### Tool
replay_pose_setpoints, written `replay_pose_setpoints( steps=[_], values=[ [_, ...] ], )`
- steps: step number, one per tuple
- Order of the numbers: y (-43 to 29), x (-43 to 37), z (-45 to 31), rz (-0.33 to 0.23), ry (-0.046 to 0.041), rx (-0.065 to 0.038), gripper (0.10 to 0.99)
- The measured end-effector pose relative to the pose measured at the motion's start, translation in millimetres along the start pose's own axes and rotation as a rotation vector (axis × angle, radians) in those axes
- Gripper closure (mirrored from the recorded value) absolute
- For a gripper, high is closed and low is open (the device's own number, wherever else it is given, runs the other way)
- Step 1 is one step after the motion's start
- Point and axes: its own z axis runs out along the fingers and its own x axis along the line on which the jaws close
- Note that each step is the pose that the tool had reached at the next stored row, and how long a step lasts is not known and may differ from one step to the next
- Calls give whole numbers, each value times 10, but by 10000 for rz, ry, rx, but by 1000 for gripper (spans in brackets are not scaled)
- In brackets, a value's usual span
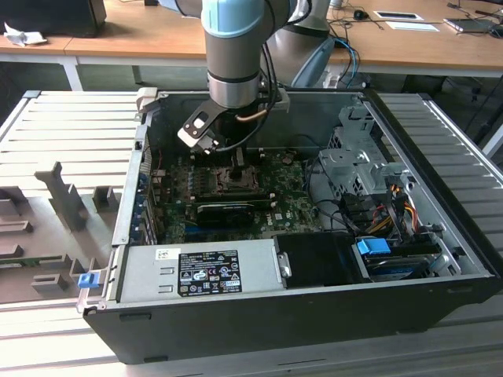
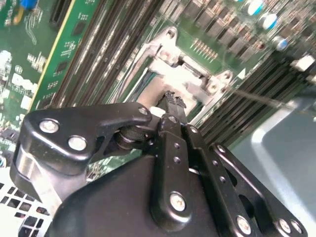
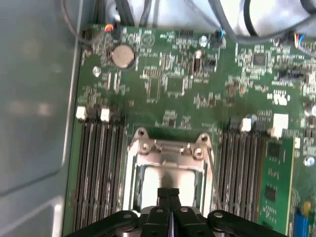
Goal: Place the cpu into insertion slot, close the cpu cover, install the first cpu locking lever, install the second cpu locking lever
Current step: 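Close the cpu cover, then install the first cpu locking lever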
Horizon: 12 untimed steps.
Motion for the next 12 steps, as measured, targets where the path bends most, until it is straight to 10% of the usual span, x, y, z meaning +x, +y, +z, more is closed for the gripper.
replay_pose_setpoints(
  steps=[12],
  values=[
    [83, -5, -23, -1, -4, 4, 980]
  ],
)
